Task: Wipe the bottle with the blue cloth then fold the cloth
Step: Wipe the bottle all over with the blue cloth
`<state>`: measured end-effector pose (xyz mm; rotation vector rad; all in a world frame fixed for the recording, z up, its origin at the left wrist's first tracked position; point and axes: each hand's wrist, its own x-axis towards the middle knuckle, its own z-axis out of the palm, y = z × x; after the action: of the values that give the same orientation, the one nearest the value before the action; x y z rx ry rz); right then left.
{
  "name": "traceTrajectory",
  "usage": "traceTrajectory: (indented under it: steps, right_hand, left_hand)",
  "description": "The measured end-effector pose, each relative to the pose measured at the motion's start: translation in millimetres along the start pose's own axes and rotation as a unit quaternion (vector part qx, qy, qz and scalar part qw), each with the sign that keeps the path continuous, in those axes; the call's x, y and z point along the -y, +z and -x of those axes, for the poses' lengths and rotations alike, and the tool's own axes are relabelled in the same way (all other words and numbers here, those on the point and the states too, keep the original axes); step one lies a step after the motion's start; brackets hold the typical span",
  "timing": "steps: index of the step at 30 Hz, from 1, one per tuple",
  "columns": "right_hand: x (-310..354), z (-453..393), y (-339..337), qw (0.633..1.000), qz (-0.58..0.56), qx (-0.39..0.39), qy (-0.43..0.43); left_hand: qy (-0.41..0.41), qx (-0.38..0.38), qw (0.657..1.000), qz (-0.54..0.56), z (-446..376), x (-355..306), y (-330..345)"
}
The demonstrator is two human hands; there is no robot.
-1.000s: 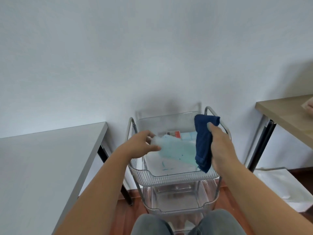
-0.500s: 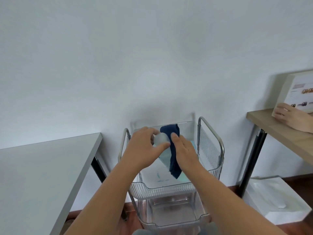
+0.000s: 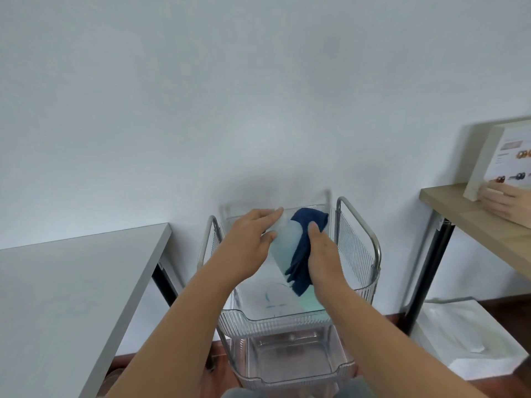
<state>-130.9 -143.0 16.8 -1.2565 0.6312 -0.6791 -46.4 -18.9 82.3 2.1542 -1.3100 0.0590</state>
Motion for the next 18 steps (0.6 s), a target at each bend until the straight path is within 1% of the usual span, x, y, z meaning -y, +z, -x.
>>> traceTrajectory:
  steps: [2,5,7,8,10,13,15,16,18]
  right_hand:
    - [-14.1,13.5,3.1,0.997,-0.017,-0.011,-0.075]
    - [-18.2,19.8,5.8,0.980,0.027,-0.009,-0.197]
    - [-11.3,14.3,4.0,0.975,0.045,-0.001,-0.216]
    - [-6.8,8.7,2.3,0.978,0.051,0.006,-0.204]
    - [8.0,-6.0,-2.4,0.985,0.081,0.036,-0.151]
    - [34.9,-30.3,-9.5,0.986,0.101,0.128,-0.045]
    - [48.8,-40.8,-15.5,0.974,0.090,0.203,0.047]
    - [53.5,-43.2,-17.9,0.967,0.075,0.229,0.086]
    - [55.5,-45.0,-21.7,0.963,0.039,0.233,0.133]
  left_hand:
    - [-0.024,-0.020,0.999,0.020,-2.9,-4.6,9.5]
    - [-0.064,-0.093,0.990,0.080,-7.6,-10.1,19.6]
    - [-0.086,-0.125,0.980,0.127,-11.1,-12.3,21.9]
    - [-0.091,-0.131,0.976,0.149,-12.8,-13.1,21.9]
    - [-0.090,-0.133,0.971,0.178,-15.0,-13.5,21.1]
    - [-0.077,-0.123,0.966,0.216,-15.7,-11.1,18.1]
    - [-0.055,-0.109,0.965,0.232,-13.8,-9.8,16.4]
    - [-0.043,-0.101,0.966,0.232,-13.0,-9.3,15.6]
    - [-0.024,-0.091,0.971,0.222,-12.4,-7.9,13.6]
